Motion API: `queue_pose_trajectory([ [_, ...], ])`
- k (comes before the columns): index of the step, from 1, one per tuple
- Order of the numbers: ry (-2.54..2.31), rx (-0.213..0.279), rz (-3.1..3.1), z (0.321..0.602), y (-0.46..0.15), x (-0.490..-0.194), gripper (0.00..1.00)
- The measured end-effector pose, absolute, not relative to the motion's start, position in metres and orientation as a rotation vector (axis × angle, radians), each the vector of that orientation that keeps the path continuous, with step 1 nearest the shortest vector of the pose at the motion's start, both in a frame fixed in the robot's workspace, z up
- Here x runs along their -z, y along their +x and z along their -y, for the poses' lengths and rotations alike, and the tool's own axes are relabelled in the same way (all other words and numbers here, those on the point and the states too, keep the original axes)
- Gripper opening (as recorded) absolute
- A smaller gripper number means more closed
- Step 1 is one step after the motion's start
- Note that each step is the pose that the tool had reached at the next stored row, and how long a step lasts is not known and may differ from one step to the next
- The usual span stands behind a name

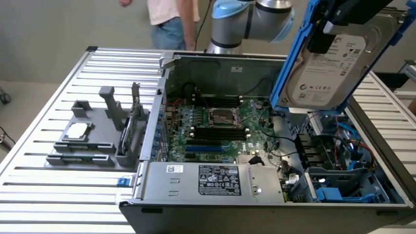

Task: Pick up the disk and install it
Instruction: 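Pick up the disk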

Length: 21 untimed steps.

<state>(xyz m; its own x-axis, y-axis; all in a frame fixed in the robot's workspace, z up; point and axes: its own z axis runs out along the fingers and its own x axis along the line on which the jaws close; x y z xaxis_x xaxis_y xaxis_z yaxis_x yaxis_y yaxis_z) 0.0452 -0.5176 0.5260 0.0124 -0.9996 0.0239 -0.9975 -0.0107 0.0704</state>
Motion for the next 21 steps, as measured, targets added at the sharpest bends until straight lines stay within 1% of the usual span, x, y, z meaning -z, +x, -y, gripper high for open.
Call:
queue_pose_trajectory([
  [21, 2.184, 0.054, 2.160, 0.5191, 0.0459, -0.5260, 0.33],
])
